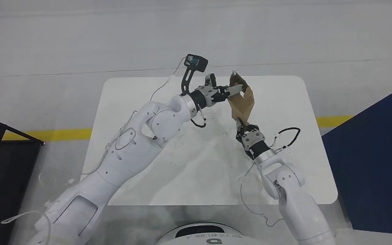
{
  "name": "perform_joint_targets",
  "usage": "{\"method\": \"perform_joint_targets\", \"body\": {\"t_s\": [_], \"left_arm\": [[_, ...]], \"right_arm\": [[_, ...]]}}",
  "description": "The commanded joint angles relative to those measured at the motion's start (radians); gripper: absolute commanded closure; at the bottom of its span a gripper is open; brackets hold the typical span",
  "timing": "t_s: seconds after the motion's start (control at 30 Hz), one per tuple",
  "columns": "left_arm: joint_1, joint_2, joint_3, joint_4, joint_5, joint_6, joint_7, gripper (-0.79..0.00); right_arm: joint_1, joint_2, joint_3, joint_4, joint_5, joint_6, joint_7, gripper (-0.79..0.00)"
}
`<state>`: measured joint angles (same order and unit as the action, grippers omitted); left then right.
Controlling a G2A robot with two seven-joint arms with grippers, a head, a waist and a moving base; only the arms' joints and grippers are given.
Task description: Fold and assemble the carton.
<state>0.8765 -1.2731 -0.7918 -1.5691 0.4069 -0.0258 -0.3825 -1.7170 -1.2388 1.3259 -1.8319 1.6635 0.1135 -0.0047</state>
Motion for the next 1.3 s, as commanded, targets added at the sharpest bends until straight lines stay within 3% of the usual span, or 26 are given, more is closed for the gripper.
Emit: {"method": "perform_joint_targets", "body": {"t_s": [0.0,0.23,1.07,1.27], "left_arm": [[0.003,-0.001,-0.006,-0.001,0.001,-0.006,-0.002,-0.785],[0.026,-0.004,-0.025,-0.013,0.014,-0.017,0.002,-0.785],[0.057,-0.026,-0.065,-0.003,0.075,0.074,0.005,-0.785],[0.071,-0.029,-0.113,-0.006,-0.025,0.053,-0.011,-0.785]], "right_arm": [[0.001,-0.002,0.001,0.003,0.016,-0.005,-0.002,0.000],[0.003,-0.008,0.013,0.014,0.053,-0.026,-0.016,0.000],[-0.034,-0.018,0.064,-0.003,0.091,-0.041,0.009,0.000],[-0.048,-0.020,0.083,-0.012,0.127,-0.011,0.033,0.000]]}}
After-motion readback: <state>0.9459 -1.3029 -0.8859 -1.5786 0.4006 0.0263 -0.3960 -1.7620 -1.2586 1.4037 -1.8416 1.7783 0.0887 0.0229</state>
